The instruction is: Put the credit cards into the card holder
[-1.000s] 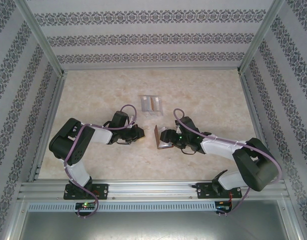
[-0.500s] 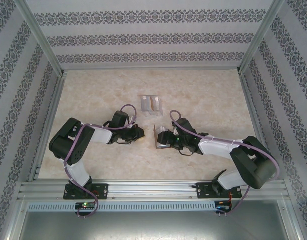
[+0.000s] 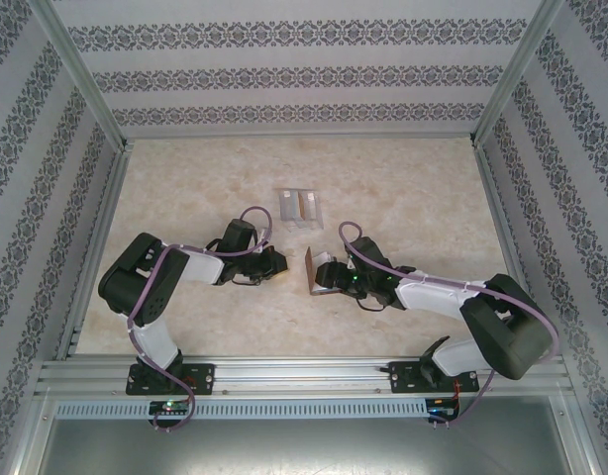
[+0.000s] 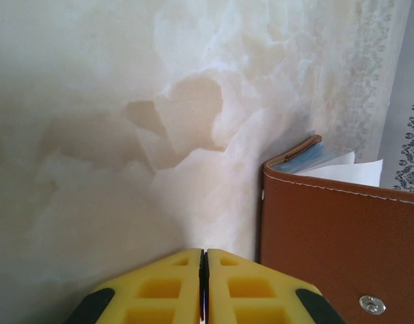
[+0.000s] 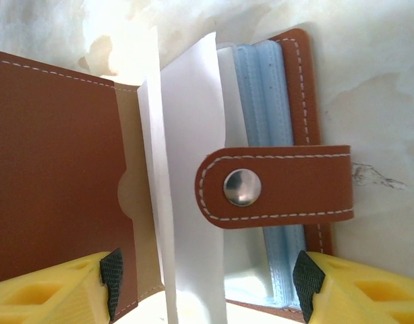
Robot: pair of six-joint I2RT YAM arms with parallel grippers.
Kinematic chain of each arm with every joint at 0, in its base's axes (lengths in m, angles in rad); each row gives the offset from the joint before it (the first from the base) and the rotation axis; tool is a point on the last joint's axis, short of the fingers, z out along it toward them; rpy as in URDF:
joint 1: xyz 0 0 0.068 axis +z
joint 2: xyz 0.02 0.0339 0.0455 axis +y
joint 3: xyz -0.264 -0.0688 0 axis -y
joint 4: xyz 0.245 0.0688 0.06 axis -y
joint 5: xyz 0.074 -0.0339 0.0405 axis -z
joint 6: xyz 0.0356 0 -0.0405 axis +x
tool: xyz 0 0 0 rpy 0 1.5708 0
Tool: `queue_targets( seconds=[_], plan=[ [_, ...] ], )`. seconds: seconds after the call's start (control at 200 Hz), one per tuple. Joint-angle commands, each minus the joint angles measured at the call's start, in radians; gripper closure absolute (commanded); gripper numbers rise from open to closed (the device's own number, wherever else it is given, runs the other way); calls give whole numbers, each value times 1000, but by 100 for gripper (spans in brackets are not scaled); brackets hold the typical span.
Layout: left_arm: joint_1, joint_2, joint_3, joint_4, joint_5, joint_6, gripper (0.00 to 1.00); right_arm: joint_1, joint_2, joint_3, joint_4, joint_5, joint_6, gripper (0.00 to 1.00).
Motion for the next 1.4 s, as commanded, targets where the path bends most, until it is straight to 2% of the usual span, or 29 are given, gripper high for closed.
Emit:
queue_targets(
  seconds=[0.0, 0.395, 0.829, 1.124, 1.394],
  plan=[
    [-34, 41, 20, -2, -18, 14, 88, 16, 20, 4, -23, 16, -25, 29],
    [-47, 56, 28, 10, -16, 3, 88, 19, 23, 24, 6, -14, -28, 30],
    [-47, 48, 4, 29, -23, -4, 88, 20, -34, 52, -45, -14, -40, 31],
    [-49, 58, 9, 35, -22, -3, 88, 36, 2, 73, 18, -38, -18, 29],
    [-48, 75, 9, 53, -15, -8, 88, 40, 58, 95, 128, -58, 73, 27]
  ],
)
